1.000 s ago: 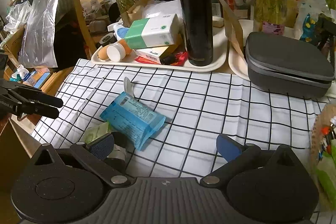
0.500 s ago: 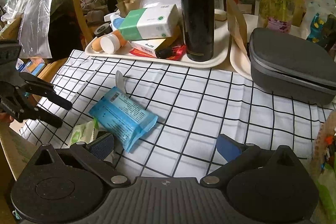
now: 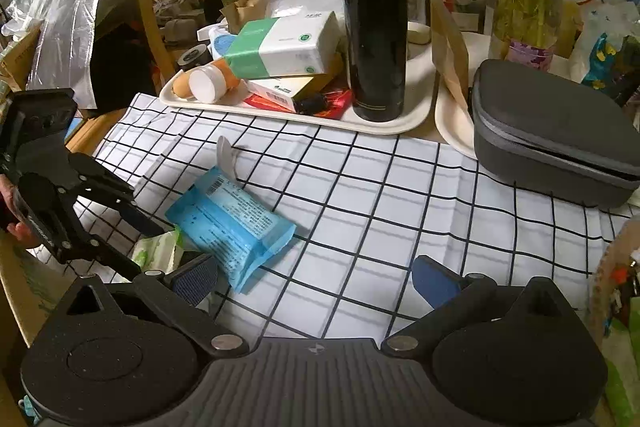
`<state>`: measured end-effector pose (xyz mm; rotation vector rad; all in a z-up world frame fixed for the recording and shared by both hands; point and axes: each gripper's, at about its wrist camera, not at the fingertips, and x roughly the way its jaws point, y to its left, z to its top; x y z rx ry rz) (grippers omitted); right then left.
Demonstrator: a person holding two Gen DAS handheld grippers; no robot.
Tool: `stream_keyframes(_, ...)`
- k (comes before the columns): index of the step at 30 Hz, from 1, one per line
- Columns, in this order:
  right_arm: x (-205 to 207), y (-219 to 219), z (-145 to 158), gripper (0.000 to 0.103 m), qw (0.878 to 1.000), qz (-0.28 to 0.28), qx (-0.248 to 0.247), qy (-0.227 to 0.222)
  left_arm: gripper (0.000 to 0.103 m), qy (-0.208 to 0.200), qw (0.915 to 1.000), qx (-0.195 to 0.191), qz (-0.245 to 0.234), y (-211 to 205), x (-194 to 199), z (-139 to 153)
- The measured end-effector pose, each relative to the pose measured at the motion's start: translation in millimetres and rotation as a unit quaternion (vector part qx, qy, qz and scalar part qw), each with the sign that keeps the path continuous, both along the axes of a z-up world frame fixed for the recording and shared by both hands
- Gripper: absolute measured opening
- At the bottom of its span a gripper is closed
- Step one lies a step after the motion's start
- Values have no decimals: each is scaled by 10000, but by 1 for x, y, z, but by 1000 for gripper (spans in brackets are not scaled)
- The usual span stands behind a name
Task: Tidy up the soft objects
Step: 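Grasp the green-white wipe packet with the left gripper and lift it, then grasp the blue wipe packet with the right gripper while the left holds the green-white packet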
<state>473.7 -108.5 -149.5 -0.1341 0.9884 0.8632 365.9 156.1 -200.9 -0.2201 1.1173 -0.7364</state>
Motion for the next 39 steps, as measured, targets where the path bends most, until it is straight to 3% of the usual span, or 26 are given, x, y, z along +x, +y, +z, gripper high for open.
stream_keyframes(9,0,2,-1,103,10000,28,-52,-10,67,-19,9996,51,-290,-10,4,-5)
stream_keyframes(12,0,4,-1,103,10000,38,-81,-11,67,-125,9985,284,-446,-16,1,-3)
stream_keyframes(16,0,4,-1,103,9999,53,-101,-26,56,-334,9940,745,-728,-25,-5,1)
stream_keyframes(22,0,3,0,103,9999,53,-129,-60,52,-393,9922,974,-665,-19,-10,5)
stream_keyframes(28,-2,4,1,103,9998,90,-144,-87,51,-720,9903,1145,-316,-10,-15,26)
stream_keyframes(30,-1,5,-1,103,9998,92,-184,-59,51,-764,9863,1452,-140,-11,-17,33)
stream_keyframes(34,0,6,-3,103,9996,77,-275,-56,51,-853,9650,2479,67,-19,-24,40)
stream_keyframes(39,1,7,-3,103,9995,66,-309,-68,51,-655,9520,2967,362,-5,-25,31)
